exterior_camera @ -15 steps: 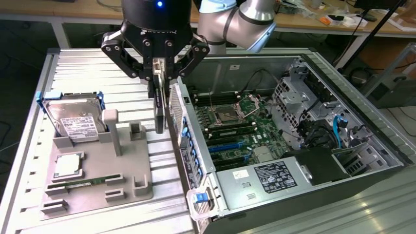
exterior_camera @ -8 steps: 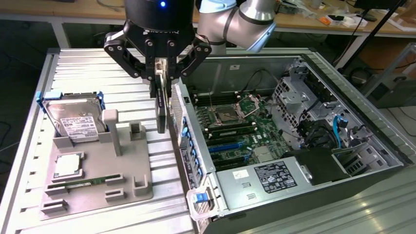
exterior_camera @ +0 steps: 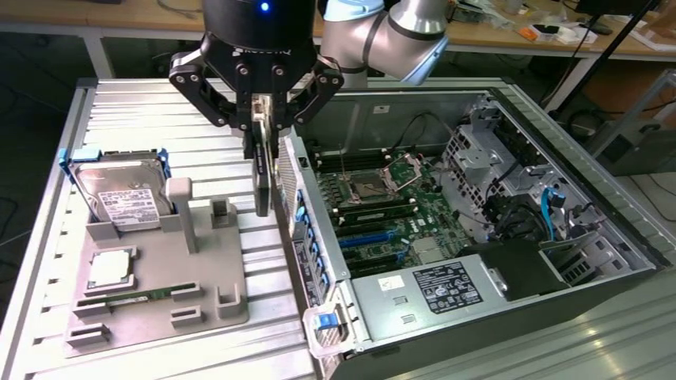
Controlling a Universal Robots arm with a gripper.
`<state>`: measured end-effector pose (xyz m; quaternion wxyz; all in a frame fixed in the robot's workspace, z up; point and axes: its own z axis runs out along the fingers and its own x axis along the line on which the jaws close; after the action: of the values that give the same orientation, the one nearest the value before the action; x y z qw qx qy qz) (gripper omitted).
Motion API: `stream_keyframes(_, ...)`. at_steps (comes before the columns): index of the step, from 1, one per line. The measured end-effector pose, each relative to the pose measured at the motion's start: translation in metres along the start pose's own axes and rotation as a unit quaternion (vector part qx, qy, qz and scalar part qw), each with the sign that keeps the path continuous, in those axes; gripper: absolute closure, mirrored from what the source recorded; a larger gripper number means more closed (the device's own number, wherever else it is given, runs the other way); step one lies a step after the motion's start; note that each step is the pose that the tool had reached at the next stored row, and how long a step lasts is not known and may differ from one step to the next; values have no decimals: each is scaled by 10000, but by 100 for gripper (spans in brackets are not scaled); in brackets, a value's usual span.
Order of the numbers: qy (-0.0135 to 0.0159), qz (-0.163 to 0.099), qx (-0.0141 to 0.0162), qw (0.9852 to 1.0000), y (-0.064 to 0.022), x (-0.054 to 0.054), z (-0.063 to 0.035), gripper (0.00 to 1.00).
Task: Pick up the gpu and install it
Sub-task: 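Pick up the gpu and move the gpu toward the slot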
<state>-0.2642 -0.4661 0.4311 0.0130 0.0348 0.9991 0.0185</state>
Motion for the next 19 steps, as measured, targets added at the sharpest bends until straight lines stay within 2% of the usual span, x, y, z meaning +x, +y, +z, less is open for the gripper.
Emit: stream_keyframes(19, 1, 0, 1, 10000, 13, -193, 4, 73)
